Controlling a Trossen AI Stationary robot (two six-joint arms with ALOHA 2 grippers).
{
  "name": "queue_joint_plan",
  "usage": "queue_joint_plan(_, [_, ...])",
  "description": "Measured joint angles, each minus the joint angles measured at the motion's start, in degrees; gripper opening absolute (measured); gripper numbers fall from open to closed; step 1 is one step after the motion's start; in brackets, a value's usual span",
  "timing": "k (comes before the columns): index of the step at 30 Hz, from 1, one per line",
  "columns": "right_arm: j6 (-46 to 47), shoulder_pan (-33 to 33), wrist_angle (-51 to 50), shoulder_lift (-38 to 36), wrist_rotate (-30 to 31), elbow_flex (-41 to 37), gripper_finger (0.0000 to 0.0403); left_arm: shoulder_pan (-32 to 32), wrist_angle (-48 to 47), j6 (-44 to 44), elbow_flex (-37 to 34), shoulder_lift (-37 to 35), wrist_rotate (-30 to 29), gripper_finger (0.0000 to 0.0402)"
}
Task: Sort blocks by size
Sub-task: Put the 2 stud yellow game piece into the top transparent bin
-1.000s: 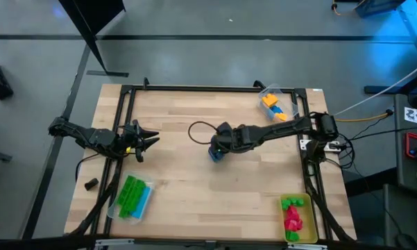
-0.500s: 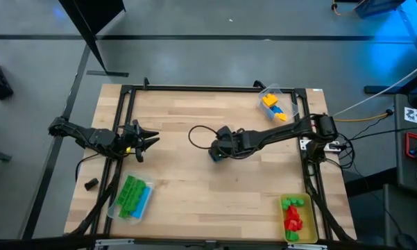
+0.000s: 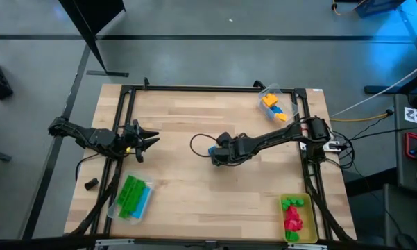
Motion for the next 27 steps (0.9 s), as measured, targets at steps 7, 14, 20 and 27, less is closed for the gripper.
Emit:
queue_joint_plan(7, [0.28, 0.34, -0.32, 1.45, 0.29, 0.02, 0.0246, 0.00, 0.03, 0.00, -0.02, 0.31, 0.04, 0.0107])
queue_joint_plan(14, [0.30, 0.32, -0.67, 2.74, 1.10, 0.11, 0.0246, 0.00, 0.02, 0.01, -0.01, 0.34, 0.02, 0.0107])
queue_joint_plan(20, [0.47, 0.32, -1.80, 3.65, 1.11, 0.04, 0.0245, 0.00, 0.06, 0.01, -0.02, 0.33, 0.00, 0.0107])
queue_joint_plan(27, [1.20, 0.30, -2.79, 3.67, 1.13, 0.04, 0.0199, 0.00, 0.02, 0.01, -0.02, 0.35, 0.00, 0.0107])
